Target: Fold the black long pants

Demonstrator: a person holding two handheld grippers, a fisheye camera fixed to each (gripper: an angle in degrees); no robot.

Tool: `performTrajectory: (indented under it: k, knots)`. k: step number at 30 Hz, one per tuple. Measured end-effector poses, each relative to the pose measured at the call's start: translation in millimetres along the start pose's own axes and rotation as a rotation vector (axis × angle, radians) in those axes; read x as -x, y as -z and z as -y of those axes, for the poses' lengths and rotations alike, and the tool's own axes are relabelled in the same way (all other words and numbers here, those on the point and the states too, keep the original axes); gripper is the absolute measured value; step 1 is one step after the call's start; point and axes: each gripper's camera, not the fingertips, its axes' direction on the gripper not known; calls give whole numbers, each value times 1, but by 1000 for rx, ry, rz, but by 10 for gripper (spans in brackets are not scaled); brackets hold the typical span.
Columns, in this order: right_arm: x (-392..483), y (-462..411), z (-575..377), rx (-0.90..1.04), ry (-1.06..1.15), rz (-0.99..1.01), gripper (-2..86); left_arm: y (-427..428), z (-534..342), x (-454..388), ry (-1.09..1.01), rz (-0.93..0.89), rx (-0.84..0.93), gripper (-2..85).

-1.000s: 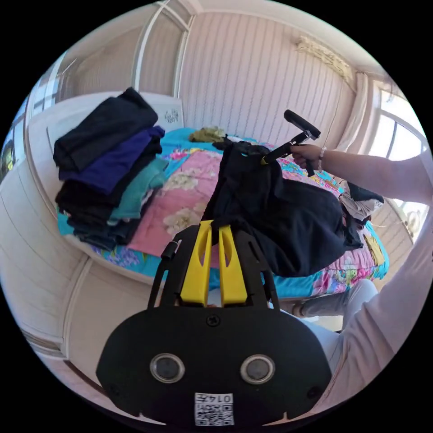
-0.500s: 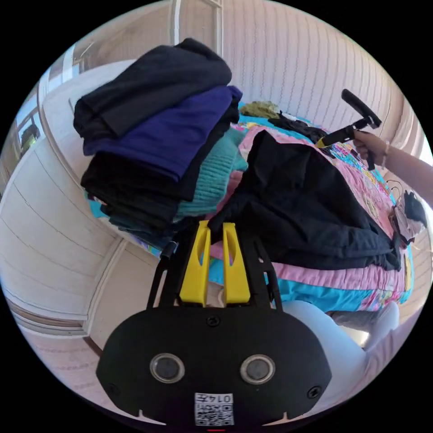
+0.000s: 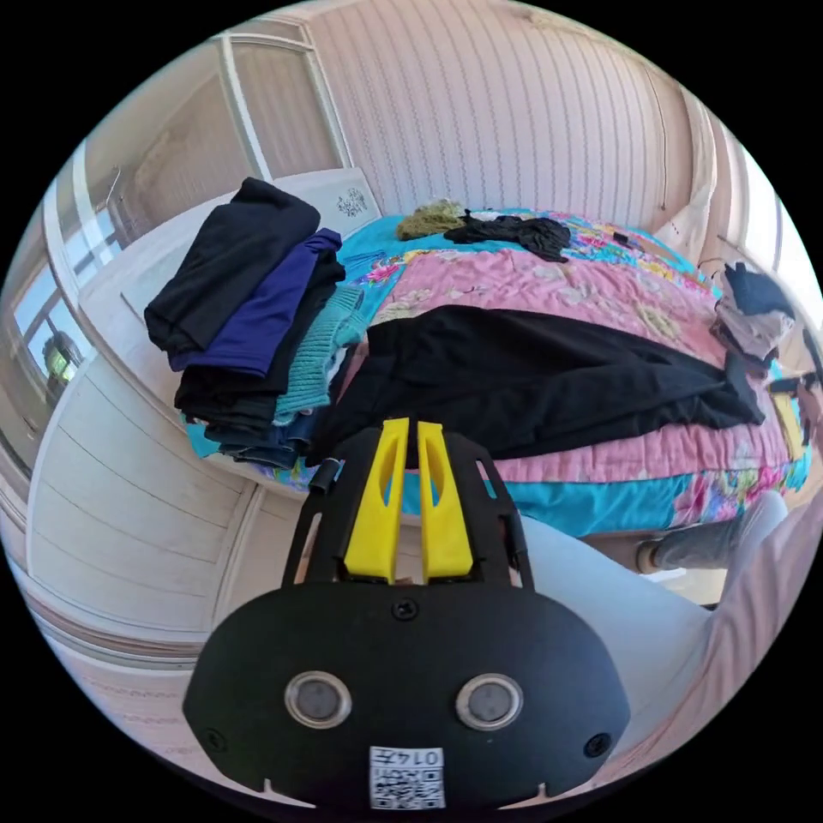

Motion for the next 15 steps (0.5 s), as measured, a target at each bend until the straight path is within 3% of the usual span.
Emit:
performTrajectory:
  k: [6,11,14,15]
  knots:
    - [-76,28,-38,-66,-149,64,84,-19,52,-78,-204,-232,-23,59]
    - [-98,48,-4,-164,-153,63,108,-78,101,-208,-453,-475,53,92]
    - [-127,40,9,-116,-229,3,92,-126,117,-269,-564,-405,161,101]
    - [-139,22,9,4,-235,14,65,-149,120,-284,-578,-385,259,101]
